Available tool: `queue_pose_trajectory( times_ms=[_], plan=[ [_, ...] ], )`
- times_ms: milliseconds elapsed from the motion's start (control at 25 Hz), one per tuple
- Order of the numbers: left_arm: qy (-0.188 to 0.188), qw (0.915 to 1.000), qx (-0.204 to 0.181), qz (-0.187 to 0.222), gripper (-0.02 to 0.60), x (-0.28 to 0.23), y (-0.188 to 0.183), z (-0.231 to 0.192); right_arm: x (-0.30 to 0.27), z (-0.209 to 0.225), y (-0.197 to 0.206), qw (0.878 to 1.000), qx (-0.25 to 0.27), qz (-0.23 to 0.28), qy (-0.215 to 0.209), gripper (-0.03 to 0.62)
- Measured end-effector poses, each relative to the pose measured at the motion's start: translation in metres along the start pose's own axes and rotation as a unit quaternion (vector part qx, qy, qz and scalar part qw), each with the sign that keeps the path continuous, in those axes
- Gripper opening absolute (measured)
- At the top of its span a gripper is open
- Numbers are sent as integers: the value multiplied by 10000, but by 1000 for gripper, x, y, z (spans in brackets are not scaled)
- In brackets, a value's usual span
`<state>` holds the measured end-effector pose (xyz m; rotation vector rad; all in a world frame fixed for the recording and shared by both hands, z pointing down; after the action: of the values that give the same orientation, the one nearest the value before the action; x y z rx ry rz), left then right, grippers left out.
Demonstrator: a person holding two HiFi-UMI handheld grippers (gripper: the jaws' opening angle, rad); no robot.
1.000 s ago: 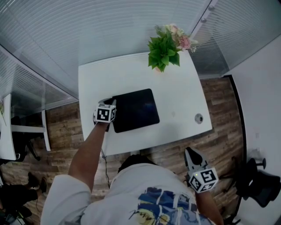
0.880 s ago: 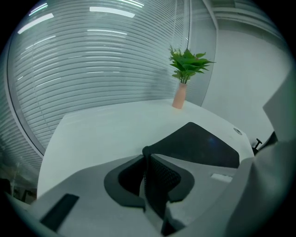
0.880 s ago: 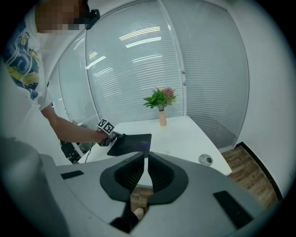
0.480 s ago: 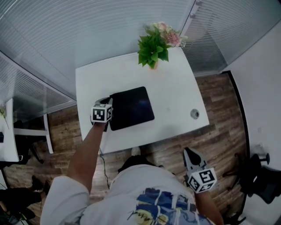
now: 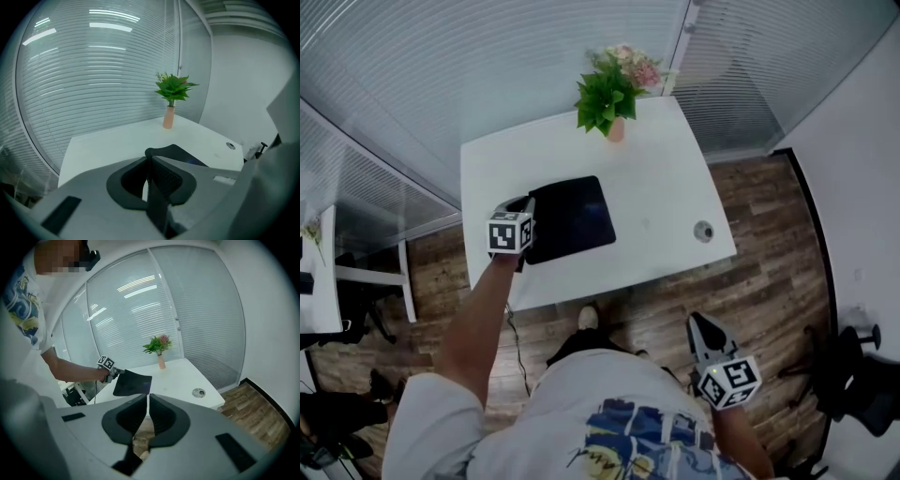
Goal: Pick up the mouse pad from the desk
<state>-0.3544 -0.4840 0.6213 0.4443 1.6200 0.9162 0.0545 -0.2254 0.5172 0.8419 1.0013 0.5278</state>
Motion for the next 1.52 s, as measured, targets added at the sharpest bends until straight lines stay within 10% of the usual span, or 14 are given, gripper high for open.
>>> queue_pose_trajectory(
  times_ms=[1520],
  plan=[
    [-290,9900,-1115,815,26,162,-96,142,147,51,78,9965,250,467,-644,3]
  ],
)
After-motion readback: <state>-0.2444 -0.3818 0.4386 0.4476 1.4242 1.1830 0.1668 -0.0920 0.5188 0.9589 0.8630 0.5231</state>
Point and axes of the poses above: the fingertips, and each gripper's own axes: x backward along the fingers, z to its right, y out of its underside, the point moved 4 cm from there along x, backward along the fingers, and after that the axes turned 4 degrees about -x, right-handed, at the moved point
